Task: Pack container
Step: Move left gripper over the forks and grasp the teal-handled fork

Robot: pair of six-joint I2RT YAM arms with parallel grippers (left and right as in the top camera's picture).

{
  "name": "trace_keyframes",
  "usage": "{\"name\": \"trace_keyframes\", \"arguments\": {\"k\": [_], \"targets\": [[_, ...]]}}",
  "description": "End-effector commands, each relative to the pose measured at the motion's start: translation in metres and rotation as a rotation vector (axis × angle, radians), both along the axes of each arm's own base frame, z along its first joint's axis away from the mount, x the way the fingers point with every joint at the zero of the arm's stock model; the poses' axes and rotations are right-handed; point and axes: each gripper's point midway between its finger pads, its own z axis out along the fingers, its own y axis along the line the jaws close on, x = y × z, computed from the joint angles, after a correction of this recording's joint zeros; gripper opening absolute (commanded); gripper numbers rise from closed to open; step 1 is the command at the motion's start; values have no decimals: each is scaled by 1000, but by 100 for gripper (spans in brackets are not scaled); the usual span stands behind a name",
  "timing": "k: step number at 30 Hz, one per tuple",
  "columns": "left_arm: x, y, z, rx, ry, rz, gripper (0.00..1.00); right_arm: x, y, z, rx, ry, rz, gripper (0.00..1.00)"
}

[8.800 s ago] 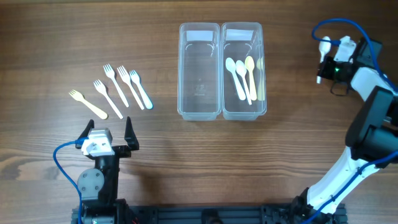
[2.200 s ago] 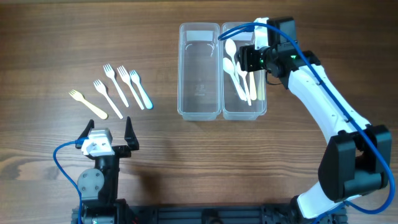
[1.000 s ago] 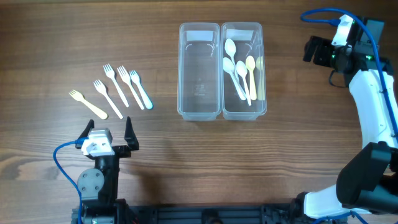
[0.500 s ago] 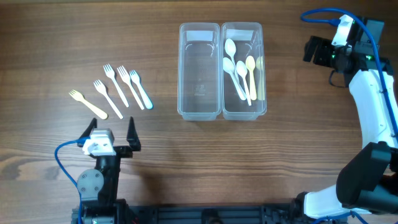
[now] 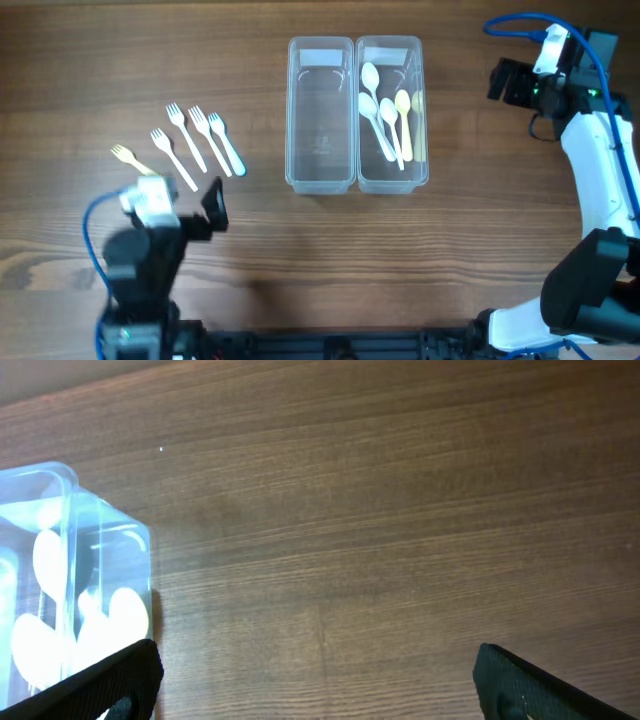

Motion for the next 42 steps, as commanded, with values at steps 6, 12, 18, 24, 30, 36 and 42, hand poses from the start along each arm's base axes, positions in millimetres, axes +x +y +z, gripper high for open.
{"name": "trace_keyframes", "arguments": {"k": [6, 12, 18, 24, 30, 36, 42], "targets": [[74, -4, 29, -36, 326, -32, 100, 3, 0, 12, -17, -27, 7, 100], [101, -13, -15, -85, 473, -79, 100, 3, 0, 12, -18, -27, 7, 100], [105, -10, -57, -79, 596, -61, 88, 3, 0, 12, -18, -27, 7, 100], [112, 22, -100, -91, 706, 191, 67, 3, 0, 12, -18, -27, 7, 100], [117, 32, -137, -90, 774, 276, 69, 3, 0, 12, -17, -27, 7, 100], [122, 33, -161, -88, 808, 279, 71, 3, 0, 12, -17, -27, 7, 100], [129, 34, -171, -109, 801, 297, 69, 3, 0, 12, -18, -27, 7, 100]]}}
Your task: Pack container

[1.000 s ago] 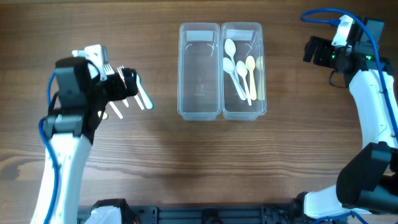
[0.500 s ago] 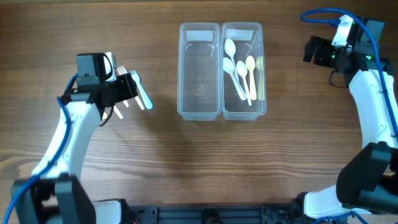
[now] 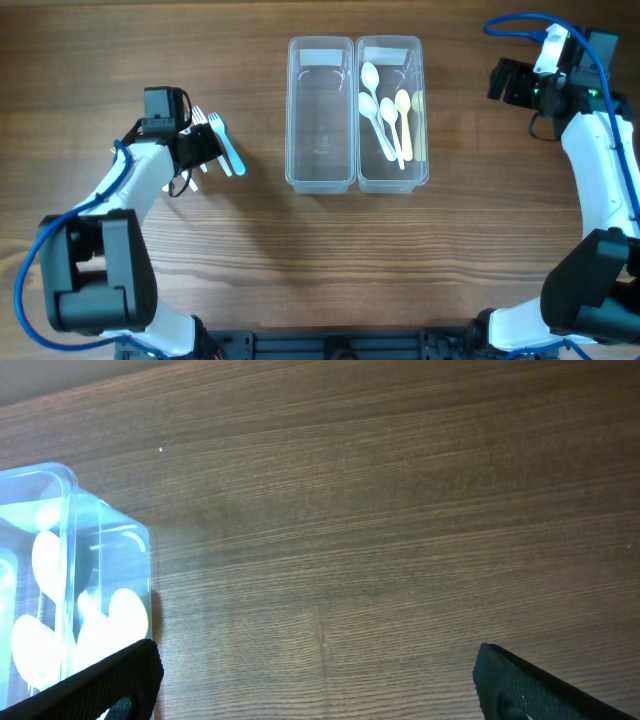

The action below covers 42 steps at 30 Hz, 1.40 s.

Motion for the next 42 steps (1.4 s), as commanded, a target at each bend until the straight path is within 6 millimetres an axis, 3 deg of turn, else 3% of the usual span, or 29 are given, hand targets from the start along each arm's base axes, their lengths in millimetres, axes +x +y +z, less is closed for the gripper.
{"name": "trace_keyframes", "arguments": {"k": [1, 9, 14, 25, 42], "targets": [[10, 2, -3, -4, -22, 39, 66, 3, 0, 12, -17, -27, 7, 100], [20, 0, 2, -13, -66, 33, 48, 3, 0, 12, -17, -27, 7, 100], [26, -3, 2, -25, -88, 25, 45, 3, 0, 12, -17, -27, 7, 100], [26, -10, -25, -73, -42, 24, 46, 3, 0, 12, -17, -27, 7, 100], [27, -11, -29, -77, -40, 22, 48, 3, 0, 12, -18, -28, 7, 100]]}}
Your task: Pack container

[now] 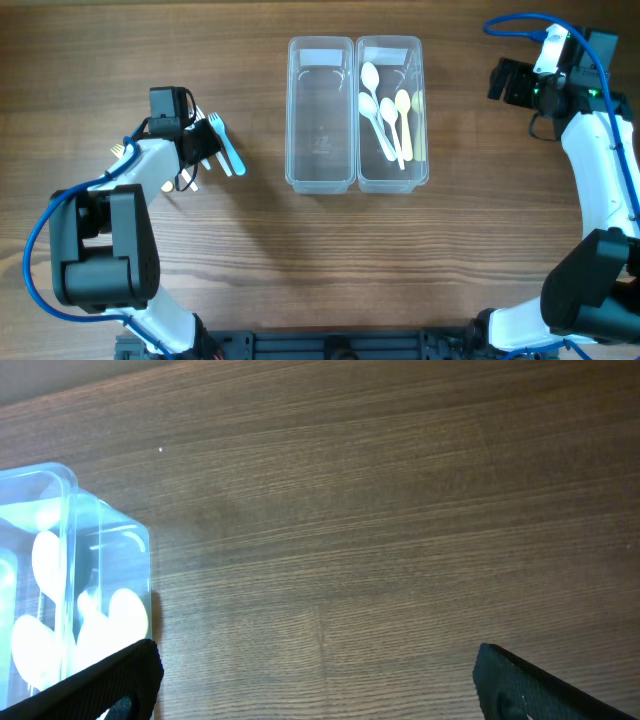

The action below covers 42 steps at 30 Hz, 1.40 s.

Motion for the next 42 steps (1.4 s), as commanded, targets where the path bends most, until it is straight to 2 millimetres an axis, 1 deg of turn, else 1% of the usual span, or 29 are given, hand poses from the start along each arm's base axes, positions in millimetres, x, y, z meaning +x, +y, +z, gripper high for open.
{"name": "trace_keyframes", "arguments": {"k": [1, 5, 9, 12, 18, 23, 27, 34, 37, 42], "targets": [[1, -5, -4, -26, 14, 1, 48, 2, 0, 11, -17, -27, 7, 100], [2, -9, 2, -46, -1, -9, 49, 2, 0, 11, -17, -27, 7, 100], [5, -9, 13, -45, -27, -9, 50, 2, 0, 11, -17, -27, 7, 100], [6, -9, 22, -44, -47, -10, 47, 2, 0, 11, -17, -27, 7, 100], [5, -9, 36, -42, -69, -11, 50, 3, 0, 12, -17, -27, 7, 100], [3, -9, 36, -42, -61, -10, 49, 2, 0, 11, -17, -27, 7, 100], [7, -9, 38, -42, -79, -11, 42, 3, 0, 12, -17, -27, 7, 100], [11, -9, 40, -41, -98, -11, 43, 2, 0, 11, -17, -27, 7, 100], [12, -9, 40, -41, -99, -11, 38, 2, 0, 11, -17, -27, 7, 100], [12, -9, 35, -41, -93, -11, 38, 2, 0, 11, -17, -27, 7, 100]]}}
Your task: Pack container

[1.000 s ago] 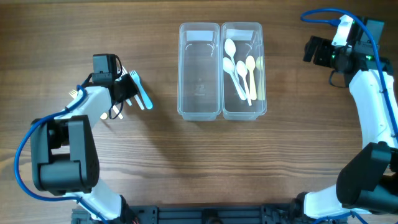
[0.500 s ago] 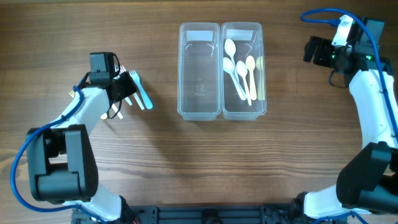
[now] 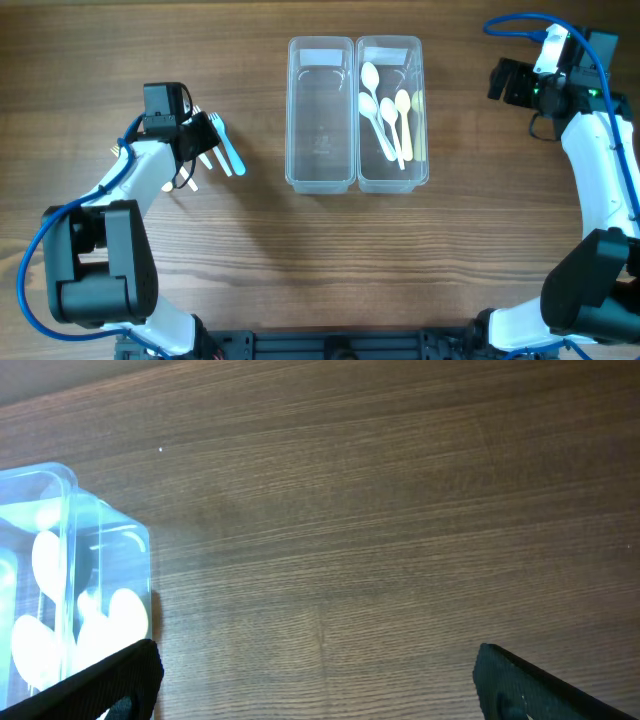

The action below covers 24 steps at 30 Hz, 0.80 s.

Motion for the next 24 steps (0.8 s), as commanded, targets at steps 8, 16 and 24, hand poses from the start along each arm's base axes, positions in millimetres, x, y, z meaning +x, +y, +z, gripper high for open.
{"name": "trace_keyframes", "arguments": {"k": [8, 16, 24], "targets": [[3, -4, -8, -18, 11, -5, 38, 3, 0, 12, -17, -27, 7, 100], [7, -4, -15, -18, 10, -5, 34, 2, 0, 12, -17, -27, 7, 100], [7, -2, -19, -4, 16, -1, 32, 2, 0, 12, -17, -27, 7, 100]]}}
